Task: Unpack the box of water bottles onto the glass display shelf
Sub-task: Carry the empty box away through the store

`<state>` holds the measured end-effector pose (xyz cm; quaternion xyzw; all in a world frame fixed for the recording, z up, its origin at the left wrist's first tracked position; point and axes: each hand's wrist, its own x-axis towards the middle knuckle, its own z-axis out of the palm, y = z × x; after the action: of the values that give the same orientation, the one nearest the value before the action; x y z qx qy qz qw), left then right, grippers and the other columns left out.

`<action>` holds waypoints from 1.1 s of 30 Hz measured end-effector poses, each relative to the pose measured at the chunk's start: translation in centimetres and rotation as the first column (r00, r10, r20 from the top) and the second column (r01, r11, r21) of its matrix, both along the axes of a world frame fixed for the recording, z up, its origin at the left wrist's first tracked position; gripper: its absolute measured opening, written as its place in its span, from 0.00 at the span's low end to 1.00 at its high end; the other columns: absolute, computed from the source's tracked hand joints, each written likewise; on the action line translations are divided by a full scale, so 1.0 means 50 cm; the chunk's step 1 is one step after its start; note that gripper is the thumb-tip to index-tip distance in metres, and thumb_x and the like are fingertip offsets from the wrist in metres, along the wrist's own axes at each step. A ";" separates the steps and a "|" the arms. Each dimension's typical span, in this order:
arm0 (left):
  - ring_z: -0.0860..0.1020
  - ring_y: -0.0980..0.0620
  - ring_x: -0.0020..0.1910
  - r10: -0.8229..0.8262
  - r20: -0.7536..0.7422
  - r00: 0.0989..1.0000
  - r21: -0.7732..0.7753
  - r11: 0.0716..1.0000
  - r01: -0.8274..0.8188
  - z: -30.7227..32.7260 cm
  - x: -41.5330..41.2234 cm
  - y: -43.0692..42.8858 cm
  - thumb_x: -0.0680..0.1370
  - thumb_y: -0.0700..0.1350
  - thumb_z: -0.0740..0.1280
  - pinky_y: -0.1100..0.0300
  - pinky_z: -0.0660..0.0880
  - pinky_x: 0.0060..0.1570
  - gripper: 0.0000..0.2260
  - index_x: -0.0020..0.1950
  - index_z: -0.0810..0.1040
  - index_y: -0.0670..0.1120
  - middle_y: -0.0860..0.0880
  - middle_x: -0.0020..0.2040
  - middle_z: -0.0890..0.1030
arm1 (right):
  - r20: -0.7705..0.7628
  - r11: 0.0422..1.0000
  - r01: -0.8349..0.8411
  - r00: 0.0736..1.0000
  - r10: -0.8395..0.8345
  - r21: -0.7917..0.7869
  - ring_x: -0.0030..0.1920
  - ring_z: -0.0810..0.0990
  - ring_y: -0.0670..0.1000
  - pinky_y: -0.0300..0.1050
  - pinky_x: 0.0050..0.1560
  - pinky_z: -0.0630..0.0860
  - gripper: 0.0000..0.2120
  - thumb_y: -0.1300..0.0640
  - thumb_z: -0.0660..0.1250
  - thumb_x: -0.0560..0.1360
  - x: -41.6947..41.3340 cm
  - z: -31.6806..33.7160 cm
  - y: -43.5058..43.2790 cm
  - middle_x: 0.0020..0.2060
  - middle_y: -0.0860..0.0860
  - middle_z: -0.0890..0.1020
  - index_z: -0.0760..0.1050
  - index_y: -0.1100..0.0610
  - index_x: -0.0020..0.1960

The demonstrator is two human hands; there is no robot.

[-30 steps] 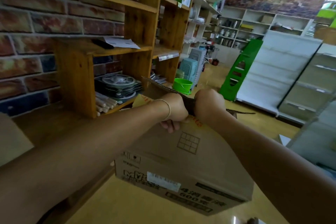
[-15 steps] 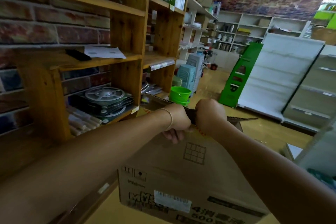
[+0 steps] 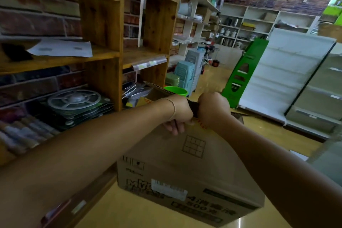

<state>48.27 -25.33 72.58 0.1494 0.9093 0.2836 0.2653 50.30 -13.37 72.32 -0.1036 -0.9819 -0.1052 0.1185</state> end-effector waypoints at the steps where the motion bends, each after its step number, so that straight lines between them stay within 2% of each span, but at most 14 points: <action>1: 0.78 0.52 0.21 0.007 -0.014 1.000 0.009 1.000 -0.006 -0.003 -0.014 0.011 0.81 0.49 0.66 0.64 0.72 0.27 0.13 0.63 0.74 0.44 0.49 0.23 0.79 | -0.002 1.000 -0.003 1.000 0.003 -0.003 0.41 0.74 0.52 0.45 0.38 0.71 0.02 0.58 0.67 0.76 -0.016 -0.001 0.011 0.37 0.50 0.74 0.75 0.54 0.45; 4: 0.78 0.51 0.25 0.013 -0.006 1.000 0.025 1.000 -0.013 -0.010 -0.054 0.042 0.80 0.49 0.66 0.64 0.72 0.27 0.15 0.64 0.73 0.43 0.47 0.31 0.80 | -0.017 0.999 -0.013 1.000 0.013 -0.030 0.42 0.73 0.52 0.45 0.39 0.70 0.01 0.58 0.68 0.76 -0.063 -0.007 0.042 0.40 0.51 0.76 0.77 0.54 0.47; 6: 0.77 0.52 0.25 0.008 0.002 1.000 0.024 1.000 -0.008 -0.014 -0.084 0.059 0.81 0.49 0.66 0.64 0.71 0.27 0.14 0.63 0.74 0.43 0.47 0.32 0.79 | -0.030 0.999 -0.015 0.999 0.014 -0.044 0.42 0.73 0.52 0.45 0.40 0.70 0.00 0.58 0.68 0.76 -0.093 -0.012 0.059 0.40 0.51 0.76 0.77 0.54 0.47; 12: 0.77 0.52 0.22 -0.028 -0.008 1.000 0.055 0.998 0.028 -0.042 -0.195 0.105 0.80 0.48 0.66 0.63 0.71 0.27 0.11 0.61 0.76 0.47 0.47 0.29 0.79 | 0.012 0.997 0.020 1.000 -0.019 -0.069 0.47 0.79 0.53 0.46 0.44 0.78 0.03 0.60 0.69 0.75 -0.190 -0.033 0.103 0.40 0.51 0.77 0.76 0.54 0.44; 15: 0.76 0.53 0.20 -0.074 0.005 0.997 0.057 0.996 0.074 -0.059 -0.273 0.129 0.81 0.48 0.65 0.64 0.71 0.26 0.10 0.62 0.76 0.48 0.49 0.23 0.79 | 0.032 0.996 0.047 0.999 -0.044 -0.081 0.48 0.79 0.53 0.46 0.47 0.79 0.04 0.59 0.69 0.75 -0.262 -0.050 0.124 0.42 0.51 0.79 0.75 0.53 0.43; 17: 0.77 0.53 0.19 -0.079 0.037 0.996 0.066 0.995 0.077 -0.075 -0.333 0.146 0.82 0.47 0.64 0.66 0.71 0.23 0.03 0.54 0.76 0.52 0.50 0.21 0.78 | 0.050 0.993 0.073 0.996 -0.068 -0.089 0.46 0.79 0.53 0.46 0.45 0.79 0.07 0.59 0.70 0.75 -0.317 -0.065 0.138 0.41 0.50 0.79 0.74 0.53 0.41; 19: 0.77 0.53 0.20 -0.093 0.033 0.995 0.071 0.993 0.090 -0.094 -0.398 0.163 0.82 0.47 0.63 0.67 0.71 0.23 0.06 0.45 0.74 0.53 0.50 0.22 0.78 | 0.078 0.991 0.101 0.993 -0.094 -0.091 0.44 0.79 0.53 0.45 0.42 0.78 0.08 0.59 0.72 0.73 -0.377 -0.080 0.153 0.38 0.50 0.78 0.73 0.53 0.39; 20: 0.77 0.52 0.21 -0.100 0.037 0.994 0.068 0.993 0.098 -0.100 -0.431 0.172 0.82 0.47 0.63 0.66 0.71 0.23 0.06 0.45 0.74 0.53 0.49 0.23 0.79 | 0.089 0.990 0.110 0.991 -0.103 -0.087 0.44 0.79 0.53 0.45 0.41 0.77 0.08 0.59 0.72 0.73 -0.409 -0.086 0.161 0.37 0.50 0.77 0.73 0.53 0.39; 22: 0.77 0.52 0.22 -0.120 0.041 0.992 0.069 0.991 0.117 -0.106 -0.494 0.188 0.81 0.46 0.65 0.65 0.71 0.24 0.03 0.47 0.74 0.51 0.47 0.28 0.80 | 0.112 0.989 0.126 0.987 -0.117 -0.075 0.42 0.79 0.52 0.45 0.39 0.77 0.10 0.59 0.73 0.72 -0.474 -0.092 0.174 0.35 0.49 0.76 0.73 0.53 0.38; 25: 0.78 0.50 0.25 -0.155 0.035 0.987 0.061 0.986 0.153 -0.103 -0.592 0.211 0.81 0.46 0.65 0.63 0.71 0.25 0.03 0.48 0.73 0.49 0.45 0.33 0.80 | 0.135 0.984 0.157 0.980 -0.144 -0.087 0.41 0.80 0.52 0.45 0.40 0.80 0.07 0.59 0.74 0.72 -0.569 -0.090 0.190 0.35 0.49 0.78 0.76 0.54 0.42; 28: 0.78 0.50 0.26 -0.185 0.033 0.982 0.052 0.982 0.184 -0.088 -0.685 0.231 0.82 0.45 0.64 0.64 0.71 0.25 0.02 0.53 0.72 0.49 0.45 0.34 0.80 | 0.138 0.979 0.181 0.976 -0.167 -0.096 0.42 0.80 0.52 0.46 0.42 0.81 0.05 0.59 0.74 0.72 -0.659 -0.081 0.208 0.37 0.50 0.79 0.77 0.55 0.42; 33: 0.77 0.50 0.27 -0.237 0.026 0.971 0.043 0.971 0.236 -0.067 -0.803 0.265 0.82 0.45 0.65 0.65 0.71 0.23 0.07 0.59 0.70 0.49 0.45 0.33 0.80 | 0.121 0.970 0.212 0.973 -0.198 -0.122 0.41 0.81 0.52 0.47 0.43 0.83 0.05 0.59 0.75 0.72 -0.769 -0.069 0.242 0.36 0.50 0.79 0.78 0.55 0.43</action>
<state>8.15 -12.09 69.21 0.2575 0.8750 0.2704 0.3082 11.87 -1.29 68.86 -0.2064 -0.9757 -0.0562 0.0466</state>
